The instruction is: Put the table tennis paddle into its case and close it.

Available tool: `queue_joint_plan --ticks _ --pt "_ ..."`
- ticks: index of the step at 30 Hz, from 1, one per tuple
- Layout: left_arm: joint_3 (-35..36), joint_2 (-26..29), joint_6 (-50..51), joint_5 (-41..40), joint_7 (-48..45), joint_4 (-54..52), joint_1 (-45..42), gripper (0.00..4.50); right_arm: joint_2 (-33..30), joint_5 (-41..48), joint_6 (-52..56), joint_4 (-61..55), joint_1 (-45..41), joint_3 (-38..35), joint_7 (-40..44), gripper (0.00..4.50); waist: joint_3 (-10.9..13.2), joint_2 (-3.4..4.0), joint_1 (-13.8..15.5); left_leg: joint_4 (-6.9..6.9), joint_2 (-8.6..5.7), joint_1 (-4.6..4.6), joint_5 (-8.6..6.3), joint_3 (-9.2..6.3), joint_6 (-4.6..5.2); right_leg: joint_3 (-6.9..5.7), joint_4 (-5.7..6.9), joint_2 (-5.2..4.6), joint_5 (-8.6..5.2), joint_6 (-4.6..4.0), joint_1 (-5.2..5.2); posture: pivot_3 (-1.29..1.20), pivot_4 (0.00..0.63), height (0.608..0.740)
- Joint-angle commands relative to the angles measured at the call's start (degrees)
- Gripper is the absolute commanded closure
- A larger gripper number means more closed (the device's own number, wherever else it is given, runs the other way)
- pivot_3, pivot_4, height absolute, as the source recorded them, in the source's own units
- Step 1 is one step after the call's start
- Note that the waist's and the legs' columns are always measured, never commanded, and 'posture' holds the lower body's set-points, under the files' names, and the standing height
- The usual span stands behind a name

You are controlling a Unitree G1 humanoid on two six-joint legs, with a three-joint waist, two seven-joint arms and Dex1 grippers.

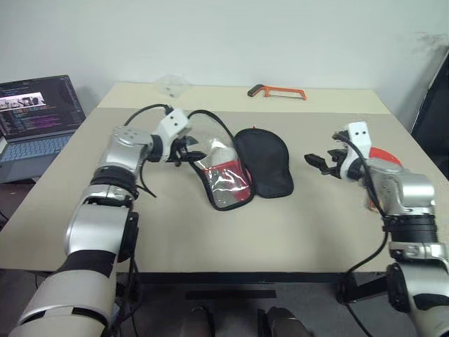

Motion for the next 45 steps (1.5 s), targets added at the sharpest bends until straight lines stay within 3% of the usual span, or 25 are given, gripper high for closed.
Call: queue_joint_plan --ticks 1,7,10,14,19,24,34,41,45 --pt "3.09 2.78 6.26 -4.50 -1.58 -12.10 4.13 1.84 1.96 -1.00 -3.50 3.59 -3.18 -1.14 -2.64 0.00 0.01 0.02 0.01 0.01 0.00 -0.03 0.00 -0.01 0.00 -0.01 0.02 0.00 0.00 0.00 -0.02 0.00 0.150 0.740" --pt "4.29 -2.87 15.23 -4.68 12.73 -18.09 8.64 1.84 4.59 -2.00 -6.51 7.07 -4.57 0.22 -2.39 0.00 0.01 0.02 1.07 0.20 -0.03 -0.05 0.01 -0.16 0.01 -0.19 0.14 -0.05 0.00 0.00 0.06 0.00 0.150 0.740" --pt "5.39 -5.74 16.87 -6.12 16.55 -18.47 8.38 1.25 4.91 -2.32 -7.30 7.54 -4.85 0.55 -2.00 0.00 0.01 0.02 1.08 0.31 -0.03 -0.08 0.03 -0.25 0.03 -0.26 0.24 -0.04 0.00 0.01 0.07 0.00 0.150 0.740" --pt "4.57 -7.67 15.18 -6.04 19.05 -18.29 7.47 0.03 4.96 -2.95 -7.89 8.30 -5.10 0.56 -1.95 0.00 0.01 0.02 0.73 0.31 -0.01 -0.05 0.04 -0.33 0.04 -0.29 0.36 0.03 -0.02 -0.03 0.06 0.00 0.150 0.740" --pt "5.20 -6.92 13.98 -6.39 20.07 -15.69 4.28 0.03 5.07 -3.27 -7.84 7.73 -4.72 0.57 -1.88 0.00 0.01 0.02 0.36 0.30 -0.01 -0.08 0.04 -0.52 0.04 -0.45 0.40 0.05 -0.03 -0.06 0.06 0.00 0.150 0.740" --pt "4.81 -1.11 17.27 -7.77 12.77 -18.39 6.34 0.03 5.26 -3.02 -7.22 6.34 -4.15 0.60 -1.67 0.00 0.04 0.06 -0.29 0.24 -0.01 -0.08 0.04 -0.59 0.03 -0.52 0.41 0.07 -0.05 -0.09 0.07 0.00 0.150 0.740" --pt "7.13 6.79 24.67 -11.82 7.97 -33.07 18.63 0.03 11.80 1.80 -2.70 8.13 -5.46 -5.94 -7.49 0.00 0.05 0.08 -1.22 0.20 0.00 -0.07 0.05 -0.95 0.02 -0.87 0.79 0.09 -0.22 -0.40 0.06 0.00 0.150 0.740" --pt "12.88 13.08 32.27 -20.68 3.05 -49.38 28.53 0.03 14.55 0.44 -3.85 11.12 -4.87 -4.66 -10.26 0.00 0.06 0.09 -1.36 0.19 0.02 -0.06 0.06 -0.97 0.02 -0.88 0.80 0.08 -0.26 -0.45 0.06 0.00 0.150 0.740" --pt "14.78 15.10 34.41 -23.26 3.90 -53.22 31.32 0.03 15.36 -0.09 -4.79 13.77 -5.15 -4.53 -11.25 0.00 0.07 0.11 -1.25 0.18 0.03 -0.05 0.06 -1.03 0.02 -0.96 0.82 0.09 -0.30 -0.53 0.07 0.00 0.150 0.740"
